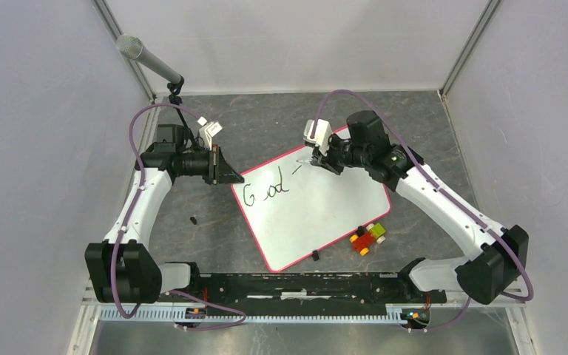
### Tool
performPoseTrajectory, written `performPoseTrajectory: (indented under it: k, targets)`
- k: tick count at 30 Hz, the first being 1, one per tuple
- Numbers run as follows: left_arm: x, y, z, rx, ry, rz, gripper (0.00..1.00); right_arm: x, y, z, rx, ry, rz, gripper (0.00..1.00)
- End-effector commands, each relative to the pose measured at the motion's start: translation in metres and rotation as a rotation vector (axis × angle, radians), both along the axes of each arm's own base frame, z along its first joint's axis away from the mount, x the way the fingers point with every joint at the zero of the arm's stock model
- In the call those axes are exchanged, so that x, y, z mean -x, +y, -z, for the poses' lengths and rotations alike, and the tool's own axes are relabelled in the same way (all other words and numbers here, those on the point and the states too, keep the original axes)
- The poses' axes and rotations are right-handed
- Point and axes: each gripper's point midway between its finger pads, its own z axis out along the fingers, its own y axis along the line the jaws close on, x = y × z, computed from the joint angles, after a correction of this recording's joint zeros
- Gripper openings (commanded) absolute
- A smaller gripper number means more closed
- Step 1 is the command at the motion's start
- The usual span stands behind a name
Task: Write a sentence on the whiteboard
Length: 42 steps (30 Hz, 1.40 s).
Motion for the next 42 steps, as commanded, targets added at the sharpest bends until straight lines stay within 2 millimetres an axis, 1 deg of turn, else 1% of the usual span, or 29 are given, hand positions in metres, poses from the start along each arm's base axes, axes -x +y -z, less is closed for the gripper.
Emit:
performPoseTrajectory:
  k: [1,4,8,17,20,23,29,33,39,42]
  targets:
    - [0.000,0.003,0.008,-0.066,-0.032,0.007,0.02,-0.007,0.009,-0.016,-0.034,-0.038,-0.008,0.00]
    - [0.000,0.003,0.008,-0.066,-0.030,0.008,0.02,-0.008,0.007,-0.008,-0.019,-0.026,-0.005,0.00]
    - [-0.001,0.003,0.008,-0.068,-0.030,0.008,0.03,-0.001,0.003,0.002,-0.006,-0.007,-0.005,0.00]
    - [0.000,0.003,0.009,-0.068,-0.031,0.009,0.02,0.023,-0.010,0.027,0.006,0.046,-0.008,0.00]
    - [0.000,0.003,0.009,-0.067,-0.031,0.011,0.02,0.029,-0.011,0.030,0.010,0.054,-0.015,0.00]
    - [0.001,0.003,0.010,-0.068,-0.029,0.010,0.02,0.028,-0.014,0.033,0.023,0.052,-0.010,0.00]
    - [0.002,0.003,0.009,-0.069,-0.034,0.009,0.02,0.014,-0.018,0.023,0.049,0.002,0.029,0.00]
    - [0.001,0.003,0.009,-0.070,-0.033,0.009,0.03,0.007,-0.018,0.009,0.047,-0.035,0.044,0.00]
    - [0.001,0.003,0.009,-0.069,-0.033,0.009,0.02,0.000,-0.012,-0.015,0.015,-0.074,0.043,0.00]
    - [0.001,0.003,0.008,-0.068,-0.032,0.010,0.03,-0.007,-0.010,-0.020,0.014,-0.085,0.053,0.00]
